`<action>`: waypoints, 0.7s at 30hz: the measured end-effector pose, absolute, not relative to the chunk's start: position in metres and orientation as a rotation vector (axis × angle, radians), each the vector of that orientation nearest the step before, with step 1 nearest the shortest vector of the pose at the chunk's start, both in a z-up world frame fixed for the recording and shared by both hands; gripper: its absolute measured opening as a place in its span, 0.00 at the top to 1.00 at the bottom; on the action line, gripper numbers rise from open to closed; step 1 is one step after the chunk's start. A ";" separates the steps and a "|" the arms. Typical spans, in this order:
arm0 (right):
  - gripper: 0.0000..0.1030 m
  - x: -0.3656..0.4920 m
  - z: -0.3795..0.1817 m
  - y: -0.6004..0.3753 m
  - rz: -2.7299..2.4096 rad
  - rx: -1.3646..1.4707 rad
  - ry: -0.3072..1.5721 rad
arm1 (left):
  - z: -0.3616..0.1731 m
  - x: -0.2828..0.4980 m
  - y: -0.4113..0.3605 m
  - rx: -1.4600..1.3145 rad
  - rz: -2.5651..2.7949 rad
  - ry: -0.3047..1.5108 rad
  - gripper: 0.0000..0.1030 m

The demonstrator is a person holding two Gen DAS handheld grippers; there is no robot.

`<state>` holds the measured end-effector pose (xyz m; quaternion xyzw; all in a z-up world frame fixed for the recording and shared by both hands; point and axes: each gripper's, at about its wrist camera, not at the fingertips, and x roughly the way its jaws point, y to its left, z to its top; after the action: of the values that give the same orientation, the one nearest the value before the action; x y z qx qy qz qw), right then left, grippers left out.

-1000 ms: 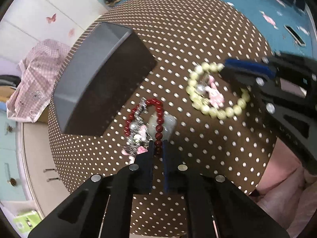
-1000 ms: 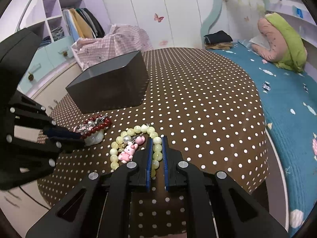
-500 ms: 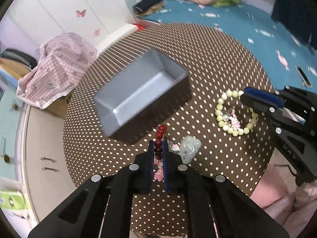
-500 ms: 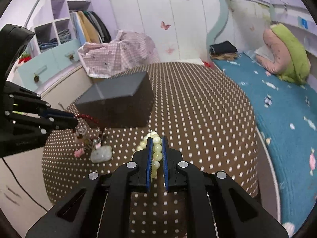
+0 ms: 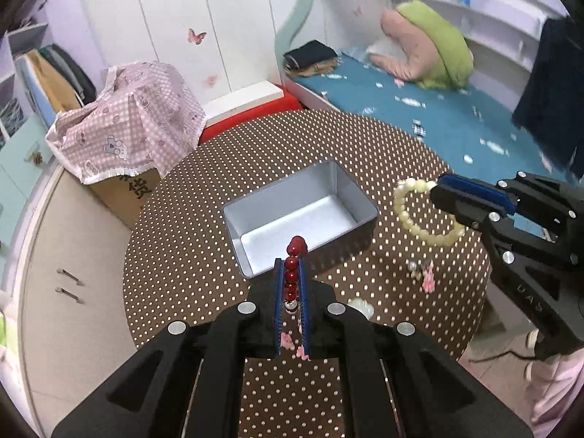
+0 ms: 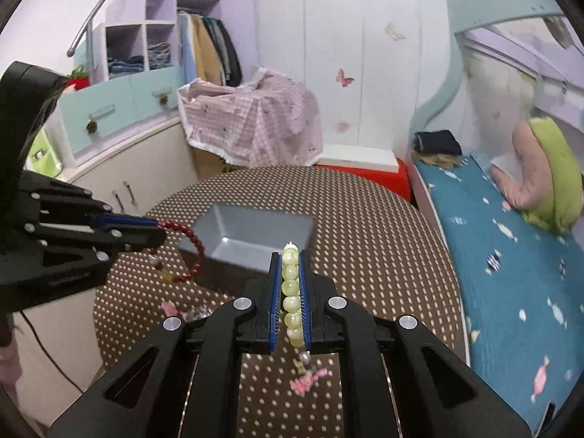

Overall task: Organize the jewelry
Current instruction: 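Carry both bracelets into the metal tin and open both grippers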

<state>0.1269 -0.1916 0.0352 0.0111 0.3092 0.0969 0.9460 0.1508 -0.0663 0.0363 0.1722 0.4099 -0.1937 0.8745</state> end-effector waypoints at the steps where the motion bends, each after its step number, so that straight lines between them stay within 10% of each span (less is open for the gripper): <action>1: 0.90 0.133 0.040 -0.189 0.203 0.019 0.635 | 0.038 0.153 -0.064 0.336 -0.404 0.853 0.94; 21: 0.87 0.235 0.045 -0.155 0.294 0.050 0.797 | 0.045 0.215 -0.044 0.105 -0.363 0.838 0.91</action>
<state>0.2353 -0.1552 0.0449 0.0244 0.3866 0.1424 0.9109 0.2152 -0.0436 0.0450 0.0508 0.4043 -0.1751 0.8963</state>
